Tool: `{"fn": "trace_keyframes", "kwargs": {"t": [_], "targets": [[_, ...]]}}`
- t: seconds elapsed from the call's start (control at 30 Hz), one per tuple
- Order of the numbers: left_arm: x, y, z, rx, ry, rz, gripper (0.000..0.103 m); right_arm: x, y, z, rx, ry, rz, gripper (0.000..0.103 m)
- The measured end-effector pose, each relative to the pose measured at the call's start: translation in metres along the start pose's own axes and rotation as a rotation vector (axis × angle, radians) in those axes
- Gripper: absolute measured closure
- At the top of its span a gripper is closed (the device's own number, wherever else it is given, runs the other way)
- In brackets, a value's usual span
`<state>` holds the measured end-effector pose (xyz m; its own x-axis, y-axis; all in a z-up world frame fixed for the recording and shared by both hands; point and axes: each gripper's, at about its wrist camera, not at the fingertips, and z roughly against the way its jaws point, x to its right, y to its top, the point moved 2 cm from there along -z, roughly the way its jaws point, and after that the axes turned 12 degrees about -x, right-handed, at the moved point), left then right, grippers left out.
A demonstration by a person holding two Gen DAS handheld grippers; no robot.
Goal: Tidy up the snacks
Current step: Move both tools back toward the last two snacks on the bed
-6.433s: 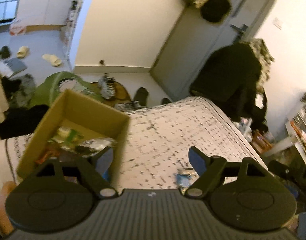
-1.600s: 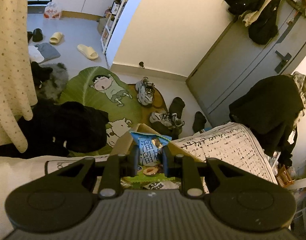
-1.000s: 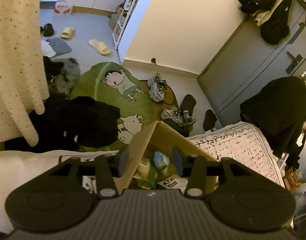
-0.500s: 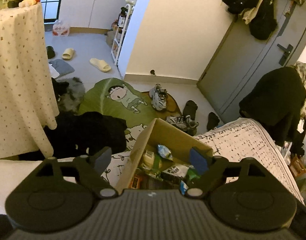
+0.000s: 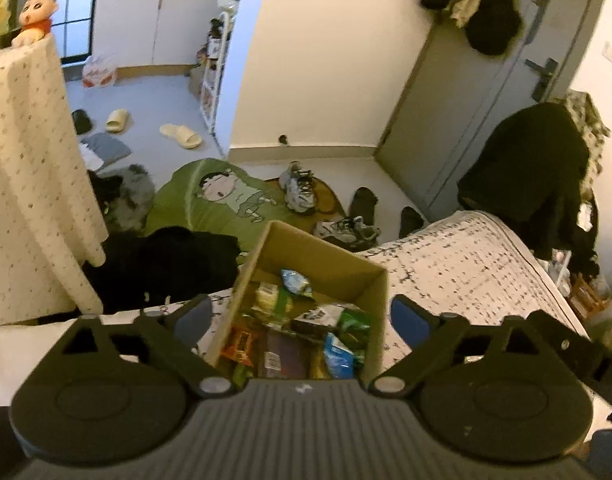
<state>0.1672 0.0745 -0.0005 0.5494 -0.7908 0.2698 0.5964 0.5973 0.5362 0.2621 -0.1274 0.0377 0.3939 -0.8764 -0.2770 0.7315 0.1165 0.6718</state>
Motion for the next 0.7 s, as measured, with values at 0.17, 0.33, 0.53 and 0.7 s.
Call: {"fn": "trace_keyframes", "kwargs": {"t": [0.17,0.33,0.53,0.7], "targets": [[0.011,-0.006,0.002,0.000,-0.032,-0.005,0.000,0.026,-0.003,0.001,-0.014,-0.046,-0.090,0.000],[0.025,-0.015,0.005,0.033,-0.058,-0.045,0.000,0.048,-0.013,-0.001,-0.030,-0.135,-0.133,0.000],[0.039,-0.024,-0.003,0.036,-0.120,-0.035,0.000,0.070,-0.025,0.003,-0.044,-0.162,-0.192,0.000],[0.056,-0.033,-0.015,-0.021,-0.165,-0.075,0.000,0.084,-0.026,0.006,-0.049,-0.167,-0.245,0.000]]}}
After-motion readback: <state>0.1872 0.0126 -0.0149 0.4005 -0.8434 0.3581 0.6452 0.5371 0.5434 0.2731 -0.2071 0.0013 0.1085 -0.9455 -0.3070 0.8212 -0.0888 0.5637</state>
